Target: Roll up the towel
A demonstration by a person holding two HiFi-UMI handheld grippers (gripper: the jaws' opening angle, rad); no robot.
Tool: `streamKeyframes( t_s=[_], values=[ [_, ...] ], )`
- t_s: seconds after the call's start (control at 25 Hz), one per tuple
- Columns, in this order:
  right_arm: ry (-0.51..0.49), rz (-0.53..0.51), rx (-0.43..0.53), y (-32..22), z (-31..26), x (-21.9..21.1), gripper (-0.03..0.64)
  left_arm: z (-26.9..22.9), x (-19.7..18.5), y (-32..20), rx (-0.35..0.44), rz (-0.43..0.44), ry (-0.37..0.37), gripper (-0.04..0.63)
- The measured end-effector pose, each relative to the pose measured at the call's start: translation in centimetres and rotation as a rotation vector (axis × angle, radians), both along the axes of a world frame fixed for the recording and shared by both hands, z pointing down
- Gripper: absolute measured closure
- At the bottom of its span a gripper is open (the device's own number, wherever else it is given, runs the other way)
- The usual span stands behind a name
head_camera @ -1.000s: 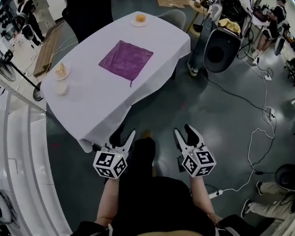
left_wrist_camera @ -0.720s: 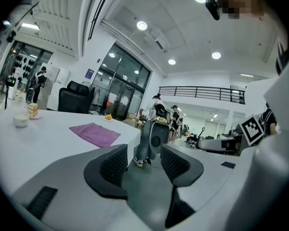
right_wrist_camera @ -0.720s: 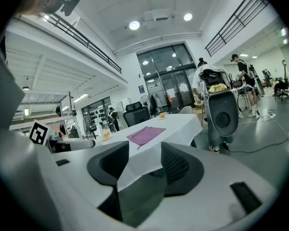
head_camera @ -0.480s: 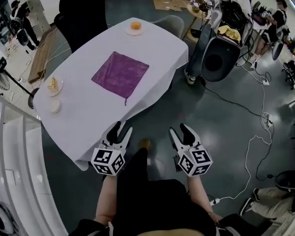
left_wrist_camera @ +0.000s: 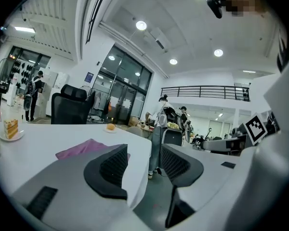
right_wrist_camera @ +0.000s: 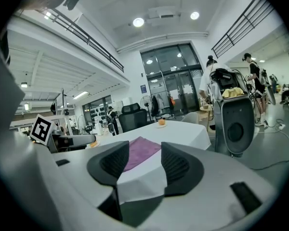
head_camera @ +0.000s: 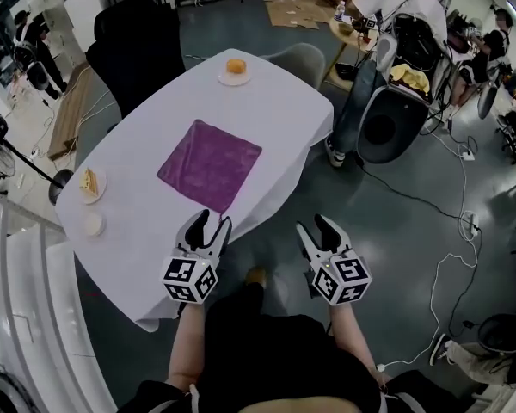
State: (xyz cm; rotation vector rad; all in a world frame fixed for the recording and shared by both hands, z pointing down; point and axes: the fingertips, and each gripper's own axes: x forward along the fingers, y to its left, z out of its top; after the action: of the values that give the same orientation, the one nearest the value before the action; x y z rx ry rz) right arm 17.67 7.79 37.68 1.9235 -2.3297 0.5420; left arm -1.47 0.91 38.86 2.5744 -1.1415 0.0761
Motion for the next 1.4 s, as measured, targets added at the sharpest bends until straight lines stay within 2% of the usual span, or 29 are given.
streamKeyframes(
  t_s=[0.4, 0.64, 0.88, 1.2, 1.4],
  values=[
    [-0.002, -0.008, 0.017, -8.5, -0.3, 2.3, 0.397, -0.3, 2.2, -8.1, 0.013, -0.003, -0.001, 0.376],
    [0.01, -0.03, 0.027, -12.8, 0.4, 2.4, 0.397, 0.8, 1.0, -11.8, 0.018, -0.038, -0.015, 0.376],
    [0.003, -0.061, -0.029, -14.5, 2.0, 2.3, 0.397, 1.0, -0.1, -12.9, 0.002, -0.085, -0.012, 0.376],
    [-0.01, -0.179, -0.066, -16.6, 3.4, 0.2, 0.397, 2.6, -1.9, -12.0, -0.048, -0.176, -0.027, 0.376],
    [0.006, -0.316, -0.083, -19.7, 2.8, -0.3, 0.397, 2.1, -2.3, -12.2, -0.07, -0.294, -0.023, 0.376]
  ],
)
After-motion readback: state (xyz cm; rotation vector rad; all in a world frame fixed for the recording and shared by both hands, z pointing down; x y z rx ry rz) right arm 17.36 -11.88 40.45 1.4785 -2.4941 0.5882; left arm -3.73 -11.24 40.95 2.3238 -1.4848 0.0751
